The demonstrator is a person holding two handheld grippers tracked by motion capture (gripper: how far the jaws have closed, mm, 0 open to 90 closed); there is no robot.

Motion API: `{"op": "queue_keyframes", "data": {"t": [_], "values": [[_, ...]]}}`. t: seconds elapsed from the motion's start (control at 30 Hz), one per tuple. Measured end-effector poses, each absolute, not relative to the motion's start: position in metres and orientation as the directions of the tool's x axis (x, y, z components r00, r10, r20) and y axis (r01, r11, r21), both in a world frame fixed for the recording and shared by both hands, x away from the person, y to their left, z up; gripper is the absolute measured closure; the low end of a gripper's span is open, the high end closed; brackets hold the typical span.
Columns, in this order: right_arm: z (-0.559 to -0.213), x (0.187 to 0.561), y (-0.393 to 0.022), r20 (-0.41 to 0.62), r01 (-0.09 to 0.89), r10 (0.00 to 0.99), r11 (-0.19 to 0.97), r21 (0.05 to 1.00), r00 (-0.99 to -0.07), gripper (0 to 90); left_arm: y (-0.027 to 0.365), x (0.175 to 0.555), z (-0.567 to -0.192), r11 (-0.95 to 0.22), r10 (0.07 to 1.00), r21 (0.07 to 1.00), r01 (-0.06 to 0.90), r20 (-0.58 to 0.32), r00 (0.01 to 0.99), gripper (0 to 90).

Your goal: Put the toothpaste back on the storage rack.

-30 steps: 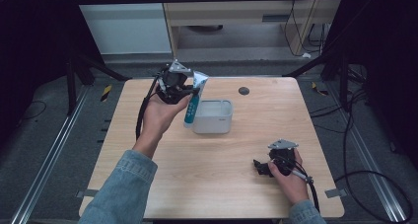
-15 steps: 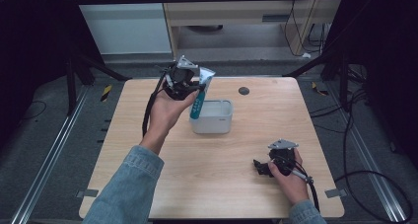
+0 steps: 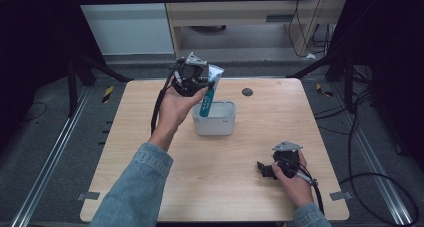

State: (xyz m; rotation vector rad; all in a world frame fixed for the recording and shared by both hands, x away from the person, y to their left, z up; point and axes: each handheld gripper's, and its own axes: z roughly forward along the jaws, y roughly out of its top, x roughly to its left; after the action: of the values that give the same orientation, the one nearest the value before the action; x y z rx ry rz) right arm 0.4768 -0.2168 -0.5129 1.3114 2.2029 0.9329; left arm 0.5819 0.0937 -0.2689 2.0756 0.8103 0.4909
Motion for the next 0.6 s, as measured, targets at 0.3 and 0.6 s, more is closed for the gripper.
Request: {"op": "queue_keyframes", "data": {"t": [0.3,0.6], "values": [[-0.5129,0.4769,-0.2169,-0.011,0.606,0.881,0.334,0.722,-0.474,0.4,0.0878,0.5877,-0.2688,-0.435,0.7,0.823,0.364,0.055,0.712,80.2],[-0.5129,0.4769,-0.2169,-0.011,0.605,0.881,0.335,0.722,-0.474,0.4,0.0832,0.5897,-0.2621,-0.421,0.703,0.834,0.356,0.052,0.709,80.3]]}}
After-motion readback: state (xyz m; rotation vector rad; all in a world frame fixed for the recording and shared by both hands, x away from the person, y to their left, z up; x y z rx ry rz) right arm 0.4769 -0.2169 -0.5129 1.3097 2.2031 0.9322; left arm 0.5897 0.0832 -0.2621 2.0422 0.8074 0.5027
